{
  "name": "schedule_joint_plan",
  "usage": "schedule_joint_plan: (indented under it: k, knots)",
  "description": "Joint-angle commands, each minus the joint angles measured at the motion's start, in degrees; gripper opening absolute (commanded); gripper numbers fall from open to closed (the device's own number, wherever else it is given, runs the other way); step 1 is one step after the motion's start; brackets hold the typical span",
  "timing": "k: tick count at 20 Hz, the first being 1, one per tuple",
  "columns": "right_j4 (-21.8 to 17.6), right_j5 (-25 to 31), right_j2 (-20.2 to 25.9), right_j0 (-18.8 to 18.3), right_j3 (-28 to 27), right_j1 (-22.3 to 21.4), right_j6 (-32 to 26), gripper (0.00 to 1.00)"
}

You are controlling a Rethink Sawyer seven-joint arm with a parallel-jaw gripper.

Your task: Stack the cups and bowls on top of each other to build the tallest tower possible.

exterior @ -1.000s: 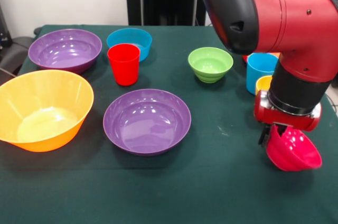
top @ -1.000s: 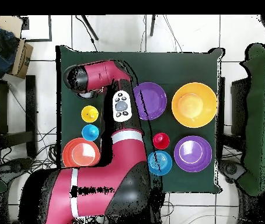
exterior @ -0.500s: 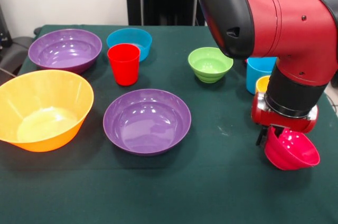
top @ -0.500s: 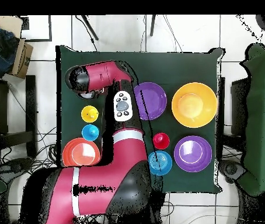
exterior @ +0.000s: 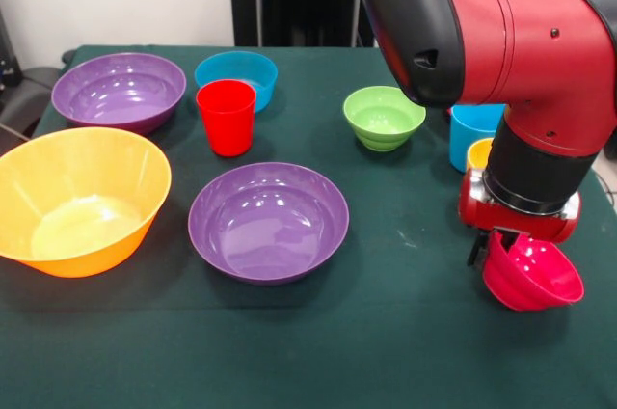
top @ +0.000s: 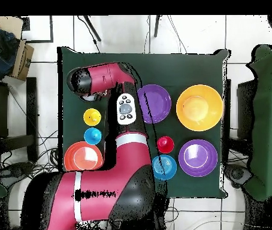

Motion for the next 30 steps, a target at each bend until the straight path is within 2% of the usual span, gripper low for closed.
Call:
schedule_joint_plan:
  k: [1,13,22,30]
  knots:
    - [-5.4,-2.6,2.6,-0.6,3.8,3.1,-11.3,0.0]
    - [-5.4,-2.8,2.9,-1.5,3.9,3.1,-12.5,0.0]
    - [-3.8,0.4,3.8,-2.9,3.0,1.7,-13.3,0.0]
    - [-4.2,-0.7,3.7,-3.3,4.0,1.1,-13.1,0.0]
